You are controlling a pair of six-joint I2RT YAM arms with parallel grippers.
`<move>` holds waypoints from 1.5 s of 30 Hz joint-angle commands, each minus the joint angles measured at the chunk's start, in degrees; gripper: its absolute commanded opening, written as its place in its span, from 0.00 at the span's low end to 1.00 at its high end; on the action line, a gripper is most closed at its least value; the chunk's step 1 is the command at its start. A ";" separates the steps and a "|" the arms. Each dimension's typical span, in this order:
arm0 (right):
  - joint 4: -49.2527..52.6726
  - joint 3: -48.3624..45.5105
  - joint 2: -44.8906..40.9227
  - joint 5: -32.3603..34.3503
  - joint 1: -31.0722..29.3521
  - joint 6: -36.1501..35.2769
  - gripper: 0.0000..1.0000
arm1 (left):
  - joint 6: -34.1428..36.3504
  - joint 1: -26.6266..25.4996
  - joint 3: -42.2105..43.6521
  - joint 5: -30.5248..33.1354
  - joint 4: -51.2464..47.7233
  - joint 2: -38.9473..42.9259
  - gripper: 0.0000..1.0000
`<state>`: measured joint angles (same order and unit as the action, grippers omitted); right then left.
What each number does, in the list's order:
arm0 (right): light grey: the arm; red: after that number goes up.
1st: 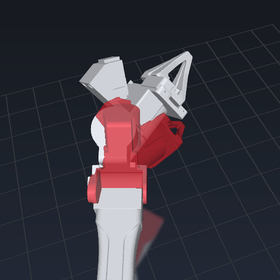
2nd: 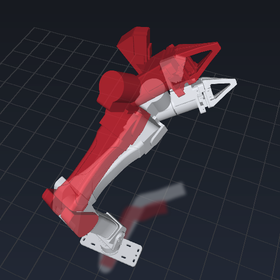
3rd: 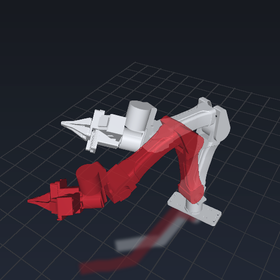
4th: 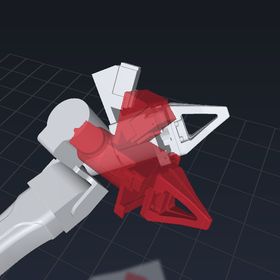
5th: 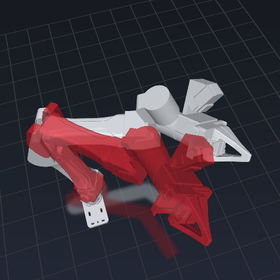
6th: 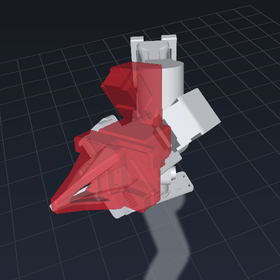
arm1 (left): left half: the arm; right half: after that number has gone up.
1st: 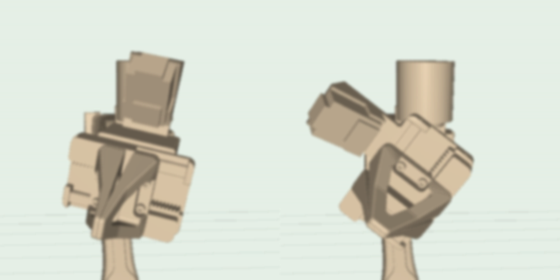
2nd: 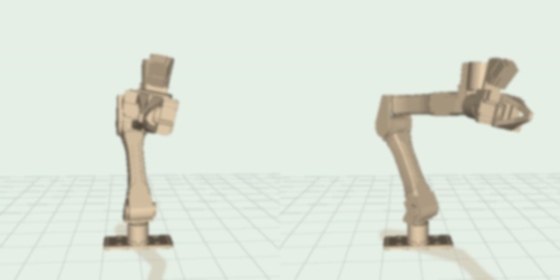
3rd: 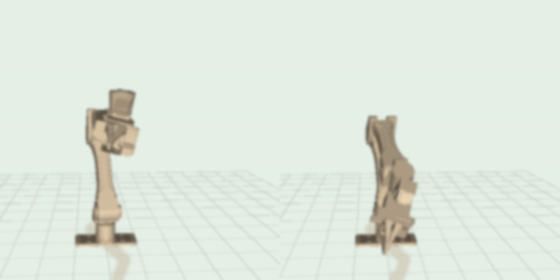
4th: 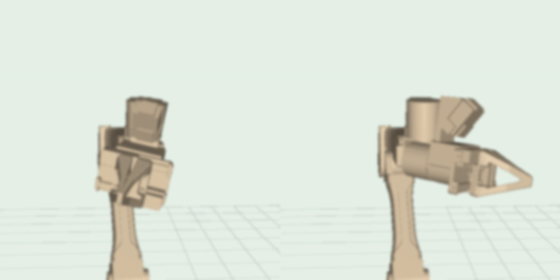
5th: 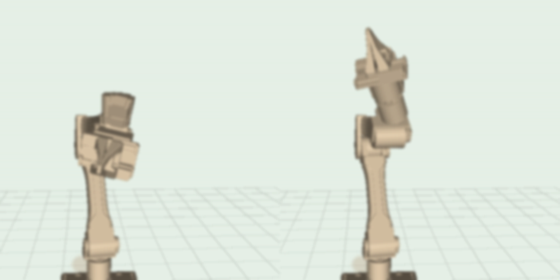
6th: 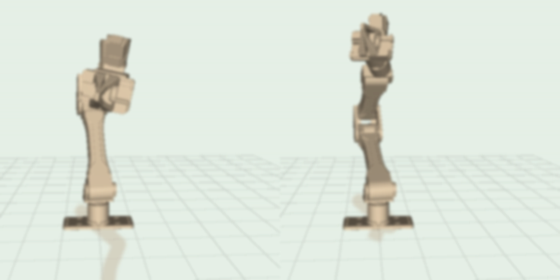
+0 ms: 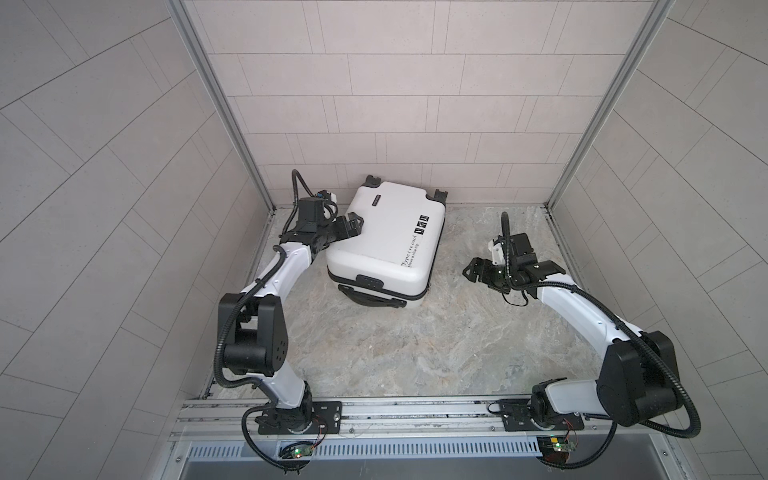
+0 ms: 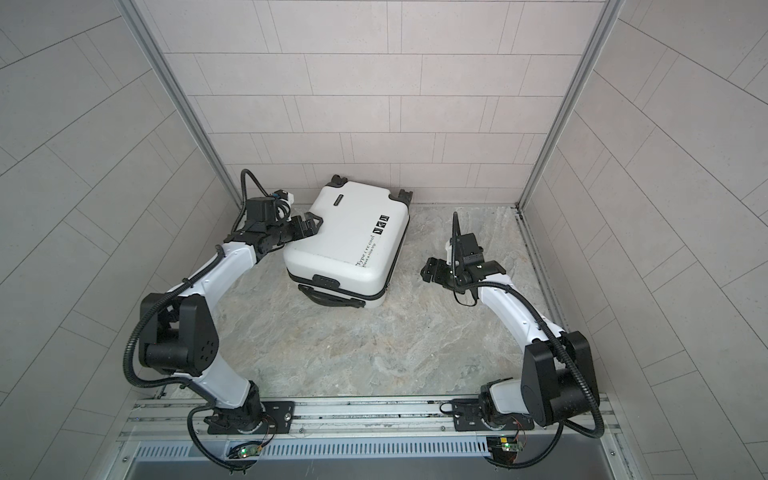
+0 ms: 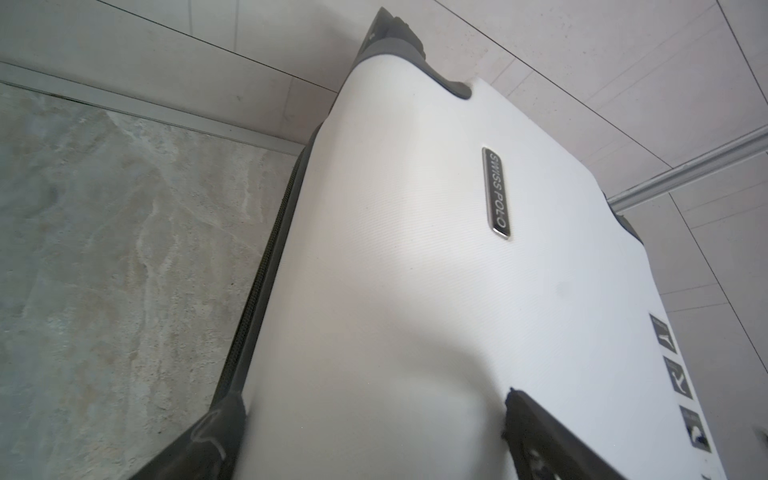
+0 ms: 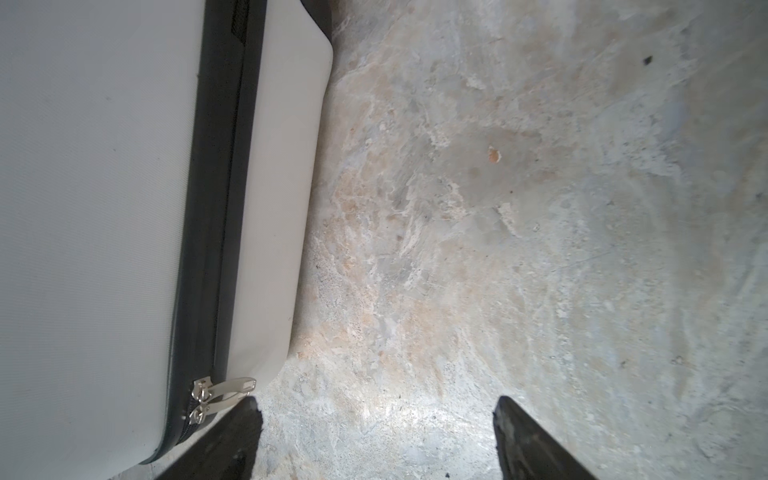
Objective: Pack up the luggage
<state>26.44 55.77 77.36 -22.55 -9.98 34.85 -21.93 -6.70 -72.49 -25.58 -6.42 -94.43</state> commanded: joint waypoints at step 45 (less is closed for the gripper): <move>-35.55 -15.68 -6.68 47.77 12.56 -15.12 0.99 | 11.28 -1.90 35.77 52.61 23.23 25.91 1.00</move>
<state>-3.03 43.20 68.64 19.88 3.33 23.70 -5.32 -11.64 -39.86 23.27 9.89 -66.28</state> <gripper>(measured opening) 0.992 0.998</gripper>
